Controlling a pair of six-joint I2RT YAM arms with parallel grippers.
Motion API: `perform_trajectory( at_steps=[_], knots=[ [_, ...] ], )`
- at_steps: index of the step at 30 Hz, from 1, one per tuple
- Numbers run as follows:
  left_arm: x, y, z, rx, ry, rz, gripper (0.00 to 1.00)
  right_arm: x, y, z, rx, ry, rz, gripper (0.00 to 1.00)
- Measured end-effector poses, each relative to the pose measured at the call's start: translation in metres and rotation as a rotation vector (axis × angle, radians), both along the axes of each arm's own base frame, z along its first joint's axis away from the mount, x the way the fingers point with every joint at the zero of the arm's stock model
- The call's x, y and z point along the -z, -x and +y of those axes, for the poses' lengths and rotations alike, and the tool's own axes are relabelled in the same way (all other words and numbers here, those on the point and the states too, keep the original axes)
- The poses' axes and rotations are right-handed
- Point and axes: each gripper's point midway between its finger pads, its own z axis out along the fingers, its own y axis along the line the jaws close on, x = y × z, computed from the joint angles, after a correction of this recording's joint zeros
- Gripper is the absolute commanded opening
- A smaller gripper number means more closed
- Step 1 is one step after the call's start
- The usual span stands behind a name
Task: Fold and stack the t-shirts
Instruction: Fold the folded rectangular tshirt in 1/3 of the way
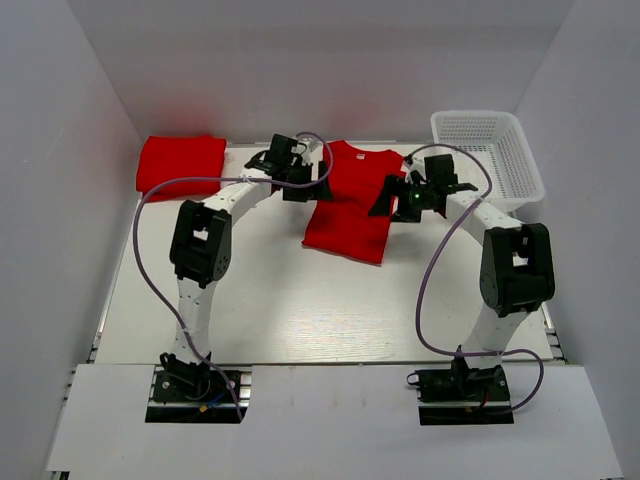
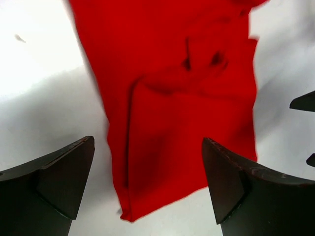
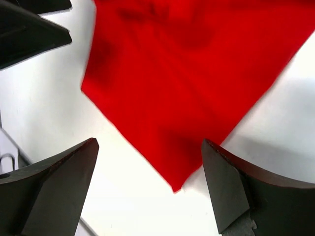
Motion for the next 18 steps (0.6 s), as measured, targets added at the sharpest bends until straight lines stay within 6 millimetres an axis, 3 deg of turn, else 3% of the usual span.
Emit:
perform_trajectory(
  at_steps=[3,5,11,16,18],
  knots=[
    [0.012,0.009,-0.004,0.033,-0.033,0.021,1.0,0.015,0.018,0.002,-0.022,-0.005,0.062,0.9],
    [0.016,0.006,-0.004,0.033,-0.058,0.012,1.0,0.015,0.018,0.002,-0.027,-0.008,0.063,0.9],
    [0.026,-0.036,-0.006,-0.026,-0.147,-0.071,1.0,0.012,0.017,0.003,-0.027,-0.013,0.049,0.9],
    [0.062,-0.068,-0.006,-0.085,-0.198,-0.081,1.0,0.011,0.018,0.002,-0.022,-0.015,0.049,0.9],
    [0.058,-0.082,-0.005,-0.138,-0.2,-0.111,1.0,0.011,0.018,0.002,-0.021,-0.013,0.047,0.9]
  ],
)
